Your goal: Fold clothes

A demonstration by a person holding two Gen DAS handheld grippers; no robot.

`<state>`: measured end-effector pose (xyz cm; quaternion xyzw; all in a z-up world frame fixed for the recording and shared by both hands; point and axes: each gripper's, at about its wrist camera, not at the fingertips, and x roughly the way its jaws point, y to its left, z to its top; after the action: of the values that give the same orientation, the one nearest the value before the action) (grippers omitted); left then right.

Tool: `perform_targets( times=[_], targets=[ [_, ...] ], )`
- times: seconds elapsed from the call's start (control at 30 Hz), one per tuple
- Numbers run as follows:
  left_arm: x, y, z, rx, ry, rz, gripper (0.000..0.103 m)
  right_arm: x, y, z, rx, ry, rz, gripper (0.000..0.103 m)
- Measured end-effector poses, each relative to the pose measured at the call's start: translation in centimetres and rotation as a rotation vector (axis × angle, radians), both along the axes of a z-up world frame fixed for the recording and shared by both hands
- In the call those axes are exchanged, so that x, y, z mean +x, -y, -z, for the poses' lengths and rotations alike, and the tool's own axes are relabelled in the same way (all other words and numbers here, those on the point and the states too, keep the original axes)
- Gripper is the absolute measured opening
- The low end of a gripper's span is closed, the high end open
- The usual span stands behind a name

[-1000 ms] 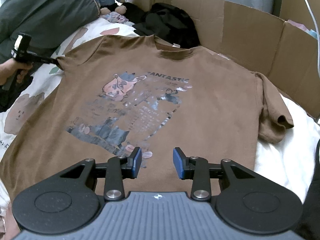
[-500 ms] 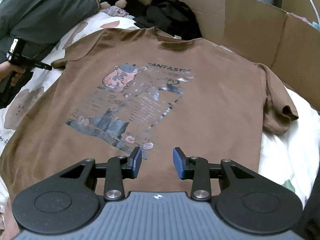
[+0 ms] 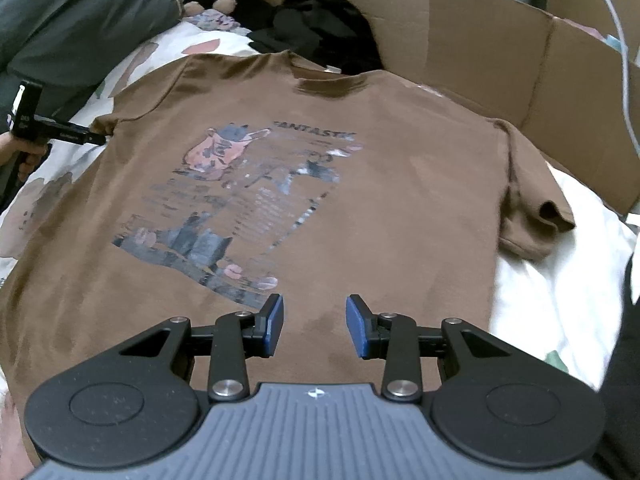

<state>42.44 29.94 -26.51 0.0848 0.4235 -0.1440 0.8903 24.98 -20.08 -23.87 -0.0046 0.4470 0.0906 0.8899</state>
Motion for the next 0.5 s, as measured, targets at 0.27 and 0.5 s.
perform_targets(
  times=[0.27,0.5],
  targets=[
    [-0.9,-2.8,-1.3,-0.019,-0.009,-0.025,0.003,1.3,5.6,-0.9,-0.048,0.046,0.159,0.039],
    [-1.2,-3.1,-1.6,0.023,-0.016,-0.028,0.003,3.2,10.3,0.0,-0.044,0.044,0.27,0.039]
  ],
)
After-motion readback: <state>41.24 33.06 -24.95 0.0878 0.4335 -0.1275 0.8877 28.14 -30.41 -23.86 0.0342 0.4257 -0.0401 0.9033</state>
